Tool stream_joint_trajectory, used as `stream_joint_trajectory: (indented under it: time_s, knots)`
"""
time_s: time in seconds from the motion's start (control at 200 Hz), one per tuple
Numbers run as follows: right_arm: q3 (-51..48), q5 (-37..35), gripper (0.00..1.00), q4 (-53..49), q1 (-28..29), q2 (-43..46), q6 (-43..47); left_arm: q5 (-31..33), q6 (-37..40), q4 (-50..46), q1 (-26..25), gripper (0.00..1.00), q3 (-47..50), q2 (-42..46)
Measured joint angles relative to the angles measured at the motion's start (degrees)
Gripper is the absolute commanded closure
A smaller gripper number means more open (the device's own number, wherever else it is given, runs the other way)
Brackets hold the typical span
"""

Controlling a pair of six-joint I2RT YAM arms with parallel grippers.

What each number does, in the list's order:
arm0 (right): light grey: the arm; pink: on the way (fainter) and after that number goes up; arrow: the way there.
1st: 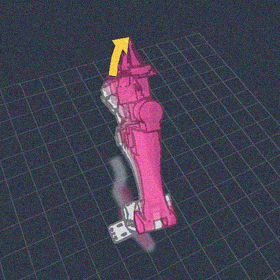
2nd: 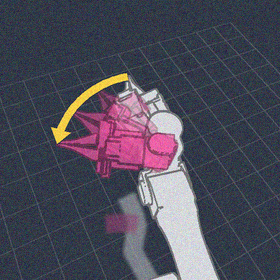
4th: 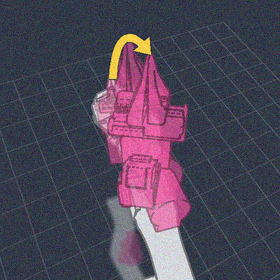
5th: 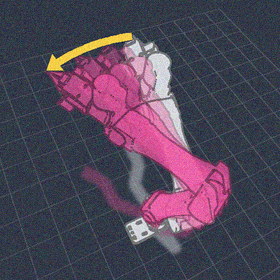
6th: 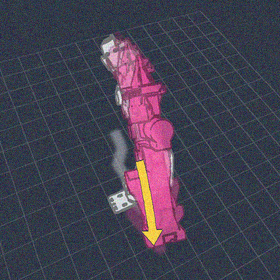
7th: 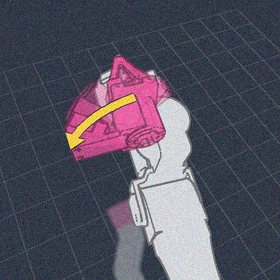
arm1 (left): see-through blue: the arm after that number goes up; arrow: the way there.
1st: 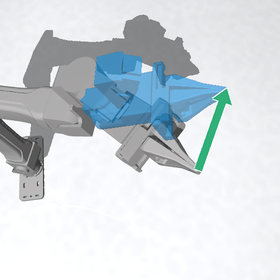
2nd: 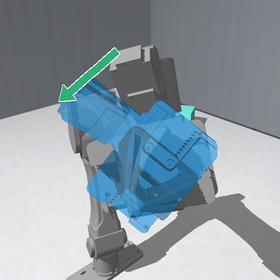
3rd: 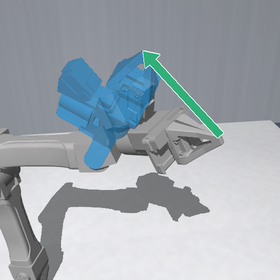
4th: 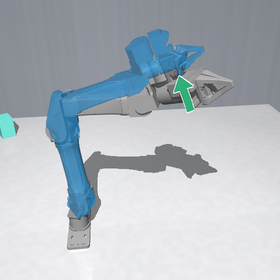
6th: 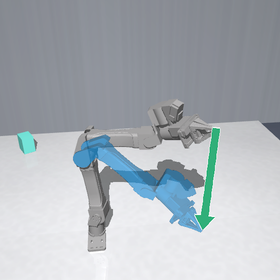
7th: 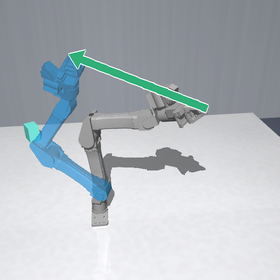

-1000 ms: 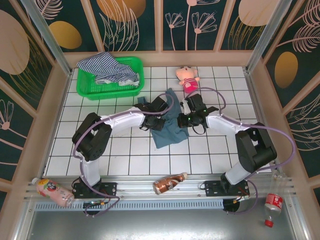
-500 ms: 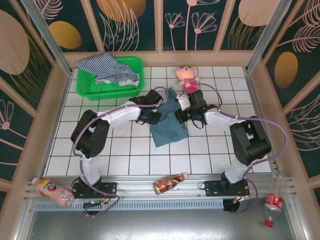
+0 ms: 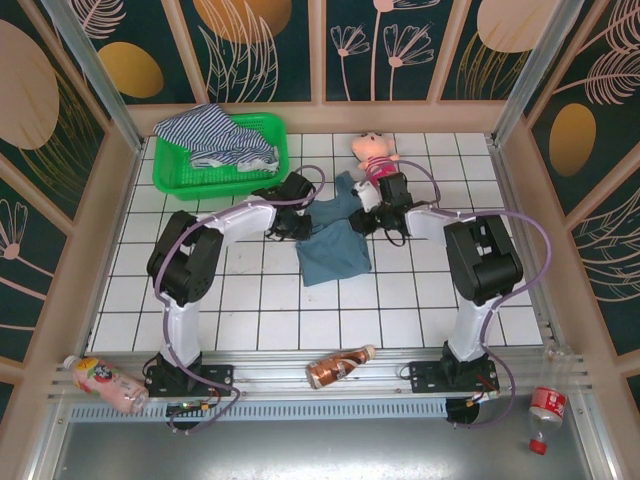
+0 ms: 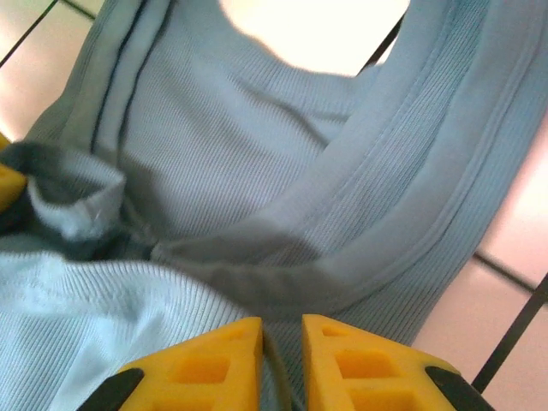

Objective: Fold and stack the tank tops

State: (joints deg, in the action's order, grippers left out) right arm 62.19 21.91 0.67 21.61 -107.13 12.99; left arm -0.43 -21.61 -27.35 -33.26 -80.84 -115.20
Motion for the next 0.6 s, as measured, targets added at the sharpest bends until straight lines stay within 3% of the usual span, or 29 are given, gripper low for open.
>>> stream_joint_trajectory:
  time_s: [0.105, 0.235, 0.41, 0.6]
  knots:
    - [0.9, -3.3, 0.77, 0.26, 0.02, -0.44, 0.0, 3.04, -1.27, -0.31, 0.0, 0.54, -2.47, -0.26]
    - [0.87, -7.04, 0.74, -0.96, -0.13, 0.15, -0.46, 6.56, -2.73, -0.5, 0.11, 0.45, -4.42, -0.26]
    - [-1.29, -5.05, 0.7, -3.26, -0.13, 8.09, -7.21, 7.26, -5.62, -3.23, 0.11, 0.44, -5.2, 0.46]
    - [-11.52, 3.08, 0.72, 0.9, 2.03, 20.11, -23.08, -1.9, -13.18, -2.34, -0.44, 0.49, 2.73, 9.81]
